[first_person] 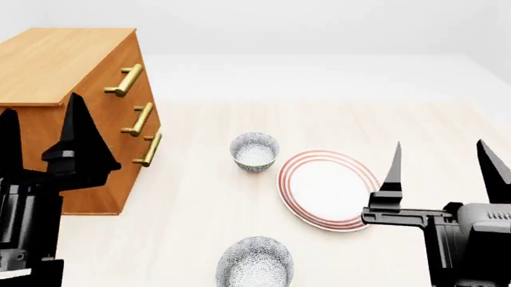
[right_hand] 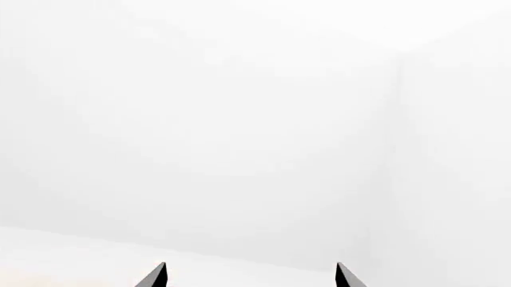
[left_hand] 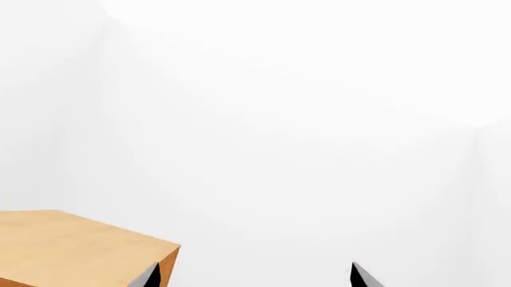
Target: Stack the bowl in the middle on the bowl at the back.
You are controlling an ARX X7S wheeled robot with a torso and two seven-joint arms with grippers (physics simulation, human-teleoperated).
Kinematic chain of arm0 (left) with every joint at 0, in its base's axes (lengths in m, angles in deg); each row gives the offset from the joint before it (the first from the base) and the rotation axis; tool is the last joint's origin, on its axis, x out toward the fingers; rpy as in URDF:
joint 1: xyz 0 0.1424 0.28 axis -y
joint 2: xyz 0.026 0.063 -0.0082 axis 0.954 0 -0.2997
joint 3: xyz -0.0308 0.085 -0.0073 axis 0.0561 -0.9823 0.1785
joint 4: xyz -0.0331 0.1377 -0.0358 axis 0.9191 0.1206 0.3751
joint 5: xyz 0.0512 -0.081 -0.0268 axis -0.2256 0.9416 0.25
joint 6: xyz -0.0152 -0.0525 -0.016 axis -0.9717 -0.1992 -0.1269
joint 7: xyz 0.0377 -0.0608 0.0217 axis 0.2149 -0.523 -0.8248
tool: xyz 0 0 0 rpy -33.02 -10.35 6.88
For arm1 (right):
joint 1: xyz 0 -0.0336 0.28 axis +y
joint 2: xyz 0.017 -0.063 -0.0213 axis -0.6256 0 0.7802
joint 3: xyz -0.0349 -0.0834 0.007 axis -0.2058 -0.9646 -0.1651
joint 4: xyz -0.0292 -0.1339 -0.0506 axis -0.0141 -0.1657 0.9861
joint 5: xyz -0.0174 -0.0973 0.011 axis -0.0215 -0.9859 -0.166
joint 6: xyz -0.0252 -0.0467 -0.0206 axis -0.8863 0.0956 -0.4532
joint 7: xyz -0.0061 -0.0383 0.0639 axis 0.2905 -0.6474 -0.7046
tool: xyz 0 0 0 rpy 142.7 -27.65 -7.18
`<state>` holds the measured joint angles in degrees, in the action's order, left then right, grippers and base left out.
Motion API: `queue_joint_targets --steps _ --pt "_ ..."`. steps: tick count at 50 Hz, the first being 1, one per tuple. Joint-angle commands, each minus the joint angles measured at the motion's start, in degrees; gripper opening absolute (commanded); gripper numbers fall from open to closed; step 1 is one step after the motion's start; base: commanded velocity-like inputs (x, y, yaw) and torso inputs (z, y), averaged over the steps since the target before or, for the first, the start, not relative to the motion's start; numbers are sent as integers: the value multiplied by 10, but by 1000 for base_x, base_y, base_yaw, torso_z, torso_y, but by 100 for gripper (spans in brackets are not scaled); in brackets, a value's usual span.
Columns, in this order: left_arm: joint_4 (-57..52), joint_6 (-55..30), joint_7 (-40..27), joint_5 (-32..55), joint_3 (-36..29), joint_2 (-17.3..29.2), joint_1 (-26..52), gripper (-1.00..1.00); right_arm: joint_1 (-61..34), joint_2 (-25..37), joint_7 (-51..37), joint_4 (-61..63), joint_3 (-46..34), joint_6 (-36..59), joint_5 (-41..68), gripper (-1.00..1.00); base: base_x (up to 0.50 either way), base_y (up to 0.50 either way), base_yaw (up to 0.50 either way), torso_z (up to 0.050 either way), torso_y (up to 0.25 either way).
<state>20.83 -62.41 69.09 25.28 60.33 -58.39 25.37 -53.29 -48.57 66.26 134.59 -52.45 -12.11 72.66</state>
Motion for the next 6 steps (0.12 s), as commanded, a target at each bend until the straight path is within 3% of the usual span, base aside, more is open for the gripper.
queue_joint_targets --steps 1,3,6 --pt "-43 81 31 -14 35 -19 -84 100 23 237 -285 48 -135 -130 98 100 0 0 0 0 0" --pt "-43 86 35 -13 36 -20 -90 100 -38 350 -417 48 -256 -194 129 100 0 0 0 0 0" --pt "-47 94 41 -3 43 -20 -102 100 -153 443 -528 48 -441 -274 115 100 0 0 0 0 0"
